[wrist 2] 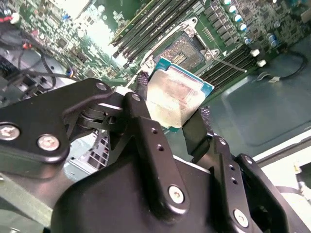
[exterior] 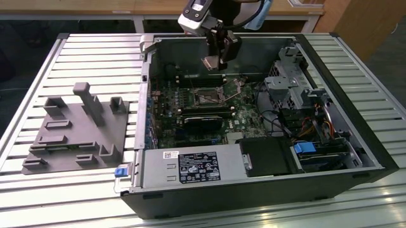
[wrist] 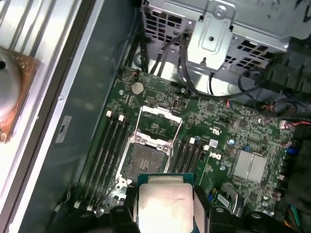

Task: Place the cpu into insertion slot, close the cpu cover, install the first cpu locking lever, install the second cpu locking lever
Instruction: 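Place the cpu into insertion slot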

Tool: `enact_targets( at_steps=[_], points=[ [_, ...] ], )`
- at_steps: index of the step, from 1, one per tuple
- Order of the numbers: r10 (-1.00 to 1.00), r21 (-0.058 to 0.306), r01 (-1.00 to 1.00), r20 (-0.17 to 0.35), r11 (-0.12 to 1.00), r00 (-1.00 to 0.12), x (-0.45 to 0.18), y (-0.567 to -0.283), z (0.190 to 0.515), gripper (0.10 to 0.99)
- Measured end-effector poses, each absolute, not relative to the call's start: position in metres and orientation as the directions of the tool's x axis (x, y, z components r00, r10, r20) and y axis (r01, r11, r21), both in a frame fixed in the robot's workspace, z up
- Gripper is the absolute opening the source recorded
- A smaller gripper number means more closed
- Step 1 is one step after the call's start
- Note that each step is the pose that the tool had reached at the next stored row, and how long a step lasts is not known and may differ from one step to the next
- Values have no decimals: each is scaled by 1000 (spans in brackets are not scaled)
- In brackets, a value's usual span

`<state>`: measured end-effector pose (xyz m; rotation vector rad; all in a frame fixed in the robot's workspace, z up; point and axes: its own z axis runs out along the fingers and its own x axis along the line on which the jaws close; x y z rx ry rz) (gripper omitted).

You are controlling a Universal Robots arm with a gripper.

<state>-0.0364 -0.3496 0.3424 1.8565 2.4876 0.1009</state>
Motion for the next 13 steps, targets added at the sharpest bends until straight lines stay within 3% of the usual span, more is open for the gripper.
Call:
enact_targets(
  at_steps=[13],
  points=[
    [994, 73, 992, 10, 106, -107, -36, -349, 338, 541]
  ],
)
